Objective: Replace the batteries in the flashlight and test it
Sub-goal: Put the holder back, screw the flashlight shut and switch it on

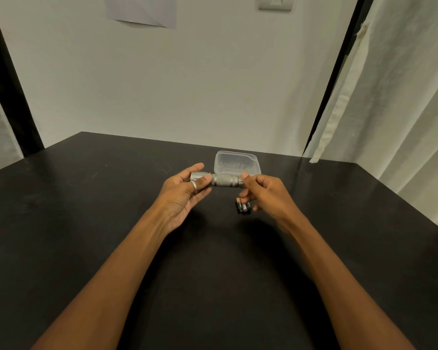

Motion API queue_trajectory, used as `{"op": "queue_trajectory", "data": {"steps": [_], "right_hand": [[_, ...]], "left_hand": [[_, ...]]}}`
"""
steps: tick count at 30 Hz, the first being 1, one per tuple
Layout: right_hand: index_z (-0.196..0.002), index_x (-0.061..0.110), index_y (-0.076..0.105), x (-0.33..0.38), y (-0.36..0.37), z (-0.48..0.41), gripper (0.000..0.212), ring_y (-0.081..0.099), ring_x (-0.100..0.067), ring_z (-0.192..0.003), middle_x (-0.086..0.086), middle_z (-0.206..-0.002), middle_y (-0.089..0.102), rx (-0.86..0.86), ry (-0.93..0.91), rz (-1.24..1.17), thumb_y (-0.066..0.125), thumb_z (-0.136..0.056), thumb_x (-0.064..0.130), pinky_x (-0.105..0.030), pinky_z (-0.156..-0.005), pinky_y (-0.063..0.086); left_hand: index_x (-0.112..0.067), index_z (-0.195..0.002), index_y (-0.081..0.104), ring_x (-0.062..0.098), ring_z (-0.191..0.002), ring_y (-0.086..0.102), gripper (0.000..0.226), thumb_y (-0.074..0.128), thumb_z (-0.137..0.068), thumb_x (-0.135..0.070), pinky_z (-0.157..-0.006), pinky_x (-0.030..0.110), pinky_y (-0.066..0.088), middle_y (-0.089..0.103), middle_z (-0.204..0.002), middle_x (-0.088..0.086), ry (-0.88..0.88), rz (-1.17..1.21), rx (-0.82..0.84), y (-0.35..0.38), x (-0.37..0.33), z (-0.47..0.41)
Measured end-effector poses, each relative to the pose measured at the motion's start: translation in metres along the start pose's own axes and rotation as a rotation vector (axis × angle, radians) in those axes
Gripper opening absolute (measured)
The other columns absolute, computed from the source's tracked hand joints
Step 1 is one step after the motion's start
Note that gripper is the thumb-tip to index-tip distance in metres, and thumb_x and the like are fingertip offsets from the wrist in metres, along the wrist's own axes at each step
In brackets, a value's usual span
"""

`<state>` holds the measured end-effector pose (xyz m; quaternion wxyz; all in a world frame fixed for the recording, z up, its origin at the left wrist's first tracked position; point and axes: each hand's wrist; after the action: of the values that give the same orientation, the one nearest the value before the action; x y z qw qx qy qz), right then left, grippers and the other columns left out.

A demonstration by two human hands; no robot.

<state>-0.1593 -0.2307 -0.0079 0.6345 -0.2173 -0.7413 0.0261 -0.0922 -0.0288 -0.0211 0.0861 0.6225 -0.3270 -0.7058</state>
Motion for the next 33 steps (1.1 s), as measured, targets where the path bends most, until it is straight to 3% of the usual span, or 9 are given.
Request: {"op": "queue_trajectory", "data": {"steps": [3,7,11,15,18,21,26,29,33], "right_hand": [[-0.091,0.017,0.070,-0.0006,-0.0002,-0.0007,0.030,0.072,-0.011,-0.073,-0.001,-0.083,0.076,0.000,-0.005,-0.023,0.060,-0.101,0.043,-0.020,-0.052,0.052],[-0.110,0.012,0.069,-0.0009,-0.0055,-0.0014,0.017,0.074,-0.013,-0.080,-0.003,-0.088,0.076,0.051,-0.025,-0.132,0.070,-0.097,0.022,-0.025,-0.058,0.057],[-0.090,0.012,0.070,-0.0008,0.0011,0.0001,0.034,0.070,-0.009,-0.066,-0.004,-0.077,0.076,0.003,0.004,0.014,0.059,-0.102,0.042,-0.018,-0.051,0.050],[-0.091,0.013,0.070,0.0003,0.0030,-0.0001,0.043,0.071,-0.012,-0.068,-0.007,-0.082,0.077,-0.012,0.013,0.023,0.052,-0.103,0.050,-0.019,-0.050,0.048],[-0.107,0.014,0.069,0.0004,-0.0013,-0.0013,0.021,0.073,-0.012,-0.079,-0.005,-0.093,0.076,0.031,-0.017,-0.086,0.064,-0.101,0.033,-0.022,-0.055,0.053],[-0.112,0.008,0.069,-0.0003,-0.0033,-0.0012,0.019,0.073,-0.012,-0.081,-0.006,-0.092,0.075,0.056,-0.027,-0.111,0.070,-0.097,0.019,-0.022,-0.058,0.055],[-0.086,0.014,0.071,0.0007,0.0019,0.0020,0.039,0.070,-0.011,-0.067,-0.008,-0.078,0.077,-0.009,-0.006,0.033,0.057,-0.102,0.047,-0.017,-0.050,0.048],[-0.087,0.015,0.071,0.0015,0.0042,0.0017,0.047,0.071,-0.012,-0.067,-0.008,-0.081,0.077,-0.021,0.020,0.071,0.050,-0.102,0.055,-0.017,-0.050,0.046],[-0.108,0.013,0.070,0.0010,-0.0016,0.0008,0.023,0.073,-0.010,-0.079,-0.004,-0.093,0.076,0.034,-0.004,-0.062,0.065,-0.100,0.034,-0.022,-0.056,0.054]], "left_hand": [[-0.008,-0.128,0.066,0.019,-0.101,0.075,0.047,0.075,-0.083,0.002,-0.080,0.028,0.062,0.074,-0.116,0.013,-0.001,-0.005,-0.006,-0.0008,0.0007,-0.0005],[-0.008,-0.128,0.067,0.019,-0.101,0.075,0.051,0.077,-0.079,0.001,-0.081,0.029,0.062,0.074,-0.117,0.014,0.003,0.005,-0.016,-0.0015,0.0001,-0.0008],[-0.009,-0.127,0.067,0.021,-0.103,0.075,0.061,0.081,-0.068,-0.004,-0.080,0.029,0.061,0.076,-0.114,0.012,-0.005,-0.001,0.000,-0.0015,0.0007,-0.0008],[-0.009,-0.127,0.068,0.020,-0.104,0.075,0.062,0.082,-0.067,-0.005,-0.080,0.028,0.061,0.078,-0.110,0.010,-0.001,-0.005,0.001,-0.0023,0.0014,-0.0013],[-0.009,-0.127,0.068,0.020,-0.103,0.075,0.062,0.081,-0.066,-0.005,-0.080,0.029,0.061,0.078,-0.109,0.010,0.002,-0.005,-0.015,-0.0019,0.0008,-0.0021],[-0.009,-0.127,0.068,0.021,-0.103,0.075,0.062,0.081,-0.066,-0.004,-0.080,0.029,0.061,0.076,-0.113,0.012,0.000,-0.010,-0.017,-0.0013,0.0007,-0.0016],[-0.010,-0.127,0.068,0.021,-0.104,0.075,0.062,0.081,-0.067,-0.005,-0.080,0.029,0.061,0.073,-0.118,0.013,-0.007,-0.013,0.003,0.0003,0.0010,0.0003],[-0.009,-0.128,0.067,0.021,-0.103,0.075,0.060,0.080,-0.070,-0.004,-0.080,0.029,0.062,0.073,-0.119,0.014,-0.007,-0.013,-0.003,0.0008,0.0002,0.0005],[-0.009,-0.128,0.067,0.020,-0.101,0.075,0.052,0.077,-0.078,0.002,-0.080,0.029,0.062,0.073,-0.118,0.014,-0.009,-0.004,-0.023,0.0001,0.0005,-0.0009]]}}
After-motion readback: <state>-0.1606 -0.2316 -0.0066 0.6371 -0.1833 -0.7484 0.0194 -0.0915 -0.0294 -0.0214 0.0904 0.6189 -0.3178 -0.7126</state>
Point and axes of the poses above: each hand's wrist, its own z-axis away from the middle knuckle, its own y-axis out of the palm, x = y × z
